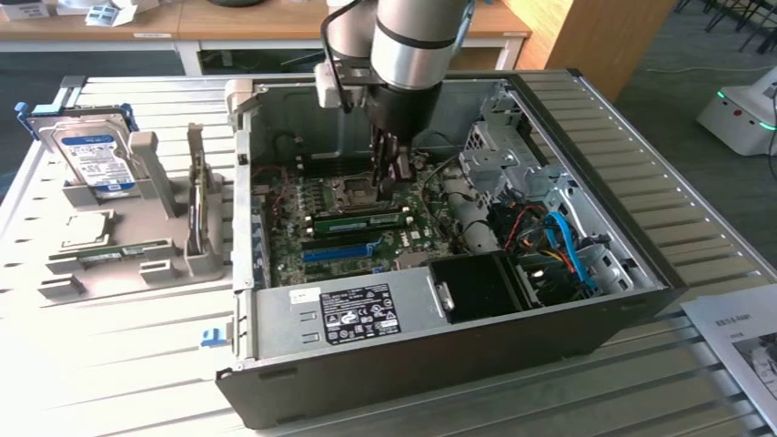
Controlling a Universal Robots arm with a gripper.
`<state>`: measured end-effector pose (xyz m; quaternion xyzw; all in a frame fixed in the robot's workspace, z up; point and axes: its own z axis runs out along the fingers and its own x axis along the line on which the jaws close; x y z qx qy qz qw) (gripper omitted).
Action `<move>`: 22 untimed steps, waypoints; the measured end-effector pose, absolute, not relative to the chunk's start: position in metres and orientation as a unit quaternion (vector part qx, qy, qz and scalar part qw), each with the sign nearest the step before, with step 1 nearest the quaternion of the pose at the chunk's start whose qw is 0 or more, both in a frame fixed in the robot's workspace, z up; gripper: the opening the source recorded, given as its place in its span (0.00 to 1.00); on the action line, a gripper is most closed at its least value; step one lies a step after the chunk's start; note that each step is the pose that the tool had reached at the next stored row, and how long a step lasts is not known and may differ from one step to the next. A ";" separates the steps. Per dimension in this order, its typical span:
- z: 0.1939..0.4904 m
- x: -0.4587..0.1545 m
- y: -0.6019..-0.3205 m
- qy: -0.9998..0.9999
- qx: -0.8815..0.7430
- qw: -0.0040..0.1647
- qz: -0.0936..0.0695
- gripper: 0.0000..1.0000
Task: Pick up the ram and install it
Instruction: 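Insert the ram into the slot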
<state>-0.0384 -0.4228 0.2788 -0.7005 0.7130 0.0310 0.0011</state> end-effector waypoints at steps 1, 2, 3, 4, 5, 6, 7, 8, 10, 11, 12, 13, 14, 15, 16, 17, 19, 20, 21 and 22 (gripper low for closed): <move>0.281 -0.038 -0.423 0.713 -0.701 0.001 0.031 0.32; 0.284 -0.038 -0.423 0.713 -0.701 0.001 0.031 0.32; 0.286 -0.038 -0.423 0.713 -0.701 0.001 0.031 0.32; 0.288 -0.038 -0.423 0.713 -0.701 0.001 0.031 0.32; 0.291 -0.038 -0.423 0.713 -0.700 0.001 0.031 0.32; 0.293 -0.038 -0.423 0.713 -0.700 0.001 0.031 0.32; 0.295 -0.038 -0.423 0.713 -0.700 0.001 0.031 0.32; 0.297 -0.038 -0.423 0.713 -0.700 0.001 0.031 0.32; 0.301 -0.038 -0.423 0.713 -0.701 0.001 0.031 0.32; 0.303 -0.038 -0.423 0.713 -0.700 0.001 0.031 0.32; 0.305 -0.038 -0.423 0.713 -0.701 0.001 0.031 0.32; 0.306 -0.038 -0.423 0.713 -0.700 0.001 0.031 0.32; 0.308 -0.038 -0.423 0.713 -0.701 0.001 0.031 0.32; 0.310 -0.038 -0.423 0.713 -0.701 0.001 0.031 0.32; 0.311 -0.038 -0.423 0.713 -0.700 0.001 0.031 0.32; 0.313 -0.038 -0.423 0.713 -0.700 0.001 0.031 0.32; 0.316 -0.038 -0.423 0.713 -0.701 0.001 0.031 0.32; 0.318 -0.038 -0.423 0.713 -0.700 0.001 0.031 0.32; 0.319 -0.038 -0.423 0.713 -0.701 0.001 0.031 0.32; 0.321 -0.038 -0.423 0.713 -0.700 0.001 0.031 0.32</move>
